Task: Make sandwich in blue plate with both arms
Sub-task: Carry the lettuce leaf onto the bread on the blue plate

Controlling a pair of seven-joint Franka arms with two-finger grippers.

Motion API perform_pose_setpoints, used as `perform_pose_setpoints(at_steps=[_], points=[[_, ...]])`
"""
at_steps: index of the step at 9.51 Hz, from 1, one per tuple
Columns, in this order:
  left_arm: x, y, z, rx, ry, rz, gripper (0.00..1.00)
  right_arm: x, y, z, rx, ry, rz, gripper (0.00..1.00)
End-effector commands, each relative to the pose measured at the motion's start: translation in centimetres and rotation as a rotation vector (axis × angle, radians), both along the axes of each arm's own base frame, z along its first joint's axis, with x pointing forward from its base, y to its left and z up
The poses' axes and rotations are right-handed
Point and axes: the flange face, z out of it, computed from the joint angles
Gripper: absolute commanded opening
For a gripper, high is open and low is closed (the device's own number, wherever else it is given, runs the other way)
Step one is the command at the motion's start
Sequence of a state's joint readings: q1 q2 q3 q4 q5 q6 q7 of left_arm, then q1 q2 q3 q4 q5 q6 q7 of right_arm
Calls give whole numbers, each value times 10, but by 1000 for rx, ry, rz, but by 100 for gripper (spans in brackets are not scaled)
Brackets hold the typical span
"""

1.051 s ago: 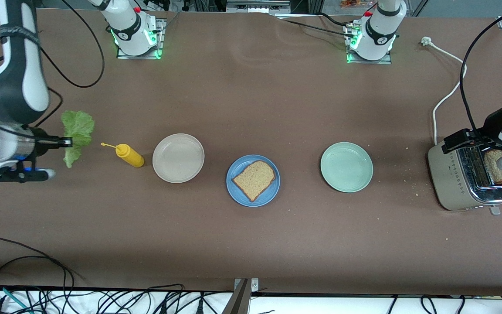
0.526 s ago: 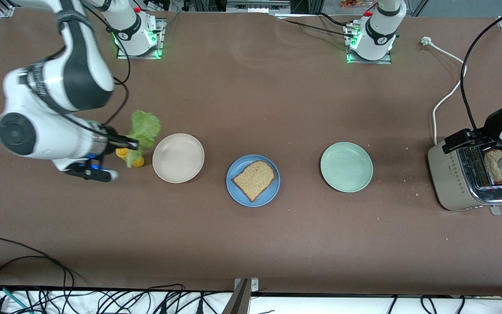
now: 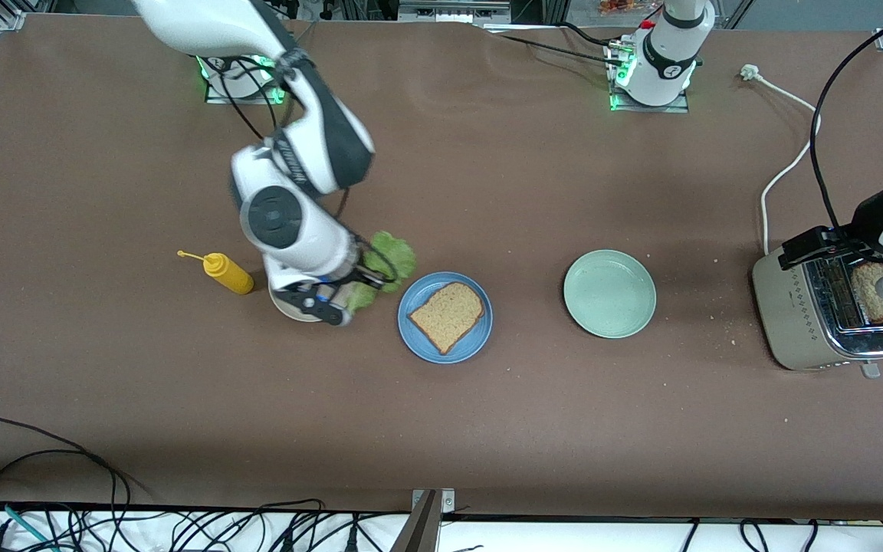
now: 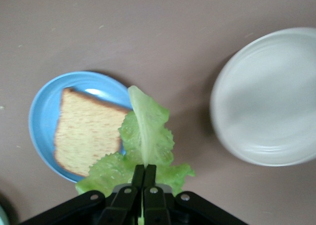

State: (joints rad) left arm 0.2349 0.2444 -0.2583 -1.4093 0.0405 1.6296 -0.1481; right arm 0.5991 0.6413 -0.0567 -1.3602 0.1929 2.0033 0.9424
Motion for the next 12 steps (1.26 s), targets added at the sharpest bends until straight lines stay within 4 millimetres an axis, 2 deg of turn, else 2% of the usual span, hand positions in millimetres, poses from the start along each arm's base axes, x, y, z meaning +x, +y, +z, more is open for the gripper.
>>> perform_pose_setpoints(at_steps=[1,3,5,6,7,9,11,12], points=[[-3,2,6,-18,2,-12,100,-17,69,-53,41,-80,-104,0],[-3,4,6,-17,0,-12,100,-11,80,-89,73,-134,-150,0],[-3,1,6,-17,2,-13,100,-12,87,-109,86,-168,-157,0],[-3,2,6,-17,2,-12,100,-11,85,-111,82,-169,-155,20],[-3,3,6,-17,2,-13,100,-11,85,-110,82,-170,-154,99],[-3,3,6,-17,2,-10,100,-10,82,-91,47,-193,-109,100],[-3,1,6,-15,0,-15,100,-12,70,-50,-23,-157,-24,100],[-3,3,6,-17,0,-12,100,-9,51,-27,-50,-121,39,100]])
